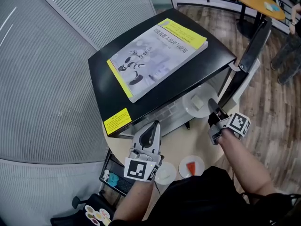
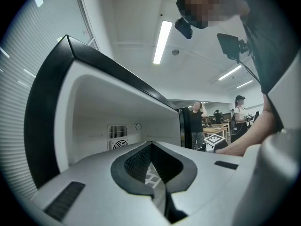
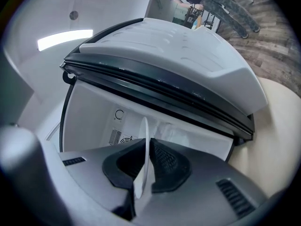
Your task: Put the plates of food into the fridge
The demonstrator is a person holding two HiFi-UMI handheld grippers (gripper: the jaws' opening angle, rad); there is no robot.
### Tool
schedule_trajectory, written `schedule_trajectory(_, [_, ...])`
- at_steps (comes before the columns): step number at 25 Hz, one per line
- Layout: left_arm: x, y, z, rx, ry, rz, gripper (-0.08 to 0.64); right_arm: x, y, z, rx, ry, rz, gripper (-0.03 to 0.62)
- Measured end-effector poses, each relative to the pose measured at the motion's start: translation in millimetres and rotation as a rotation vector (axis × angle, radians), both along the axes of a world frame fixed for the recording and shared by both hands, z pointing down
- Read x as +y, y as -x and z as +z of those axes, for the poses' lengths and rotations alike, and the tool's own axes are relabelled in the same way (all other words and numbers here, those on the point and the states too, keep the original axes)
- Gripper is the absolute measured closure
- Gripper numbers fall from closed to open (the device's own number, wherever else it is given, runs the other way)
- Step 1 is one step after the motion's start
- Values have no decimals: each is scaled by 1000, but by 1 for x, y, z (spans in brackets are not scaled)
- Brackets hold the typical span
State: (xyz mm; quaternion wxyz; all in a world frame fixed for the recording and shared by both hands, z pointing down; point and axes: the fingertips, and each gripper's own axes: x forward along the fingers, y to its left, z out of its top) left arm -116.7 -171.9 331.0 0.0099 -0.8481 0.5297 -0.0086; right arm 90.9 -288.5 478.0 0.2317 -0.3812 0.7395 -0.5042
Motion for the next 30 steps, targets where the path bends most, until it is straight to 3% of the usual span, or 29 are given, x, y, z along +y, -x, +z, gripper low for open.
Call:
schedule_trajectory(16, [-12,9,6,13,21,-7,558,-24,11,5,6,29,18,568])
schedule_trajectory(30, [-17,-2,14,36,42,37,558,-41,29,8,-13,68,16,568])
